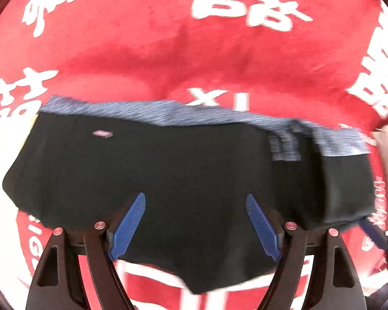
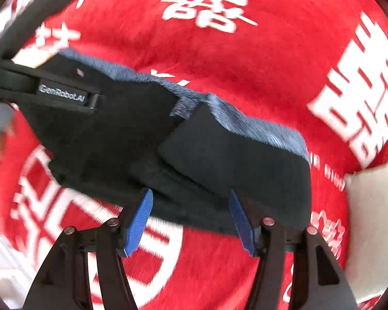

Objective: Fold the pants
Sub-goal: 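Fold the held end over the pants with the right gripper and release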

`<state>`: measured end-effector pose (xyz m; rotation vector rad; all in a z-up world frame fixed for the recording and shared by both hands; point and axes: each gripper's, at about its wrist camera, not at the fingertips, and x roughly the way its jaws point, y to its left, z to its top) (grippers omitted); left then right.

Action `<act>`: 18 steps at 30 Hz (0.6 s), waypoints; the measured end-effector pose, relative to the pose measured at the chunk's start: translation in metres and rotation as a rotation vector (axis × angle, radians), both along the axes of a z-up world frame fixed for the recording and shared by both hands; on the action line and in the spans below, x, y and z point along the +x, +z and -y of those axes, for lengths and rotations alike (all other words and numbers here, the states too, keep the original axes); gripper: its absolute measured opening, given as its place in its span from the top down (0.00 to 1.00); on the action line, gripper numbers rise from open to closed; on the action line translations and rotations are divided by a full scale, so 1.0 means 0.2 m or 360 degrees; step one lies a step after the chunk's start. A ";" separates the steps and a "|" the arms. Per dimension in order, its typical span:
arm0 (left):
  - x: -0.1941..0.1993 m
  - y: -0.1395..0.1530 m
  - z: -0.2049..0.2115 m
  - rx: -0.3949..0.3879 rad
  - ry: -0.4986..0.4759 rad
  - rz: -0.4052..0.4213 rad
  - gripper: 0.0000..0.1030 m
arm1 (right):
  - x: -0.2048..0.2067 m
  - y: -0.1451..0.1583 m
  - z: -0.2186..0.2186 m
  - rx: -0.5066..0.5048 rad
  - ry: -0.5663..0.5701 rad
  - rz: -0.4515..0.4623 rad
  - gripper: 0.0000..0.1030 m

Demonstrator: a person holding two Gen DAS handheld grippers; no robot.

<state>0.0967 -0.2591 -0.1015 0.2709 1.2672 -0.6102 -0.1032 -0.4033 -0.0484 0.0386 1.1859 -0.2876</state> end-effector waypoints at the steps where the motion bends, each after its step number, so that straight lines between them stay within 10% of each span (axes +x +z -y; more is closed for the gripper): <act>1: -0.02 0.03 0.04 -0.0035 -0.0034 -0.0023 0.21 | -0.04 0.02 0.05 0.0044 -0.0056 0.0004 0.37; 6: -0.13 0.09 0.26 -0.0248 -0.0328 -0.0214 0.21 | -0.21 0.02 0.31 0.0240 -0.0367 -0.0017 0.37; 12: -0.19 -0.03 0.46 -0.0229 -0.0478 -0.0373 0.21 | -0.27 -0.03 0.43 0.0360 -0.0512 -0.0028 0.44; 16: -0.19 -0.10 0.54 -0.0200 -0.0520 -0.0537 0.95 | -0.28 -0.05 0.48 0.0441 -0.0550 -0.0025 0.67; 18: -0.19 -0.07 0.54 -0.0252 -0.0521 -0.0582 0.95 | -0.29 -0.05 0.50 0.0477 -0.0574 -0.0025 0.74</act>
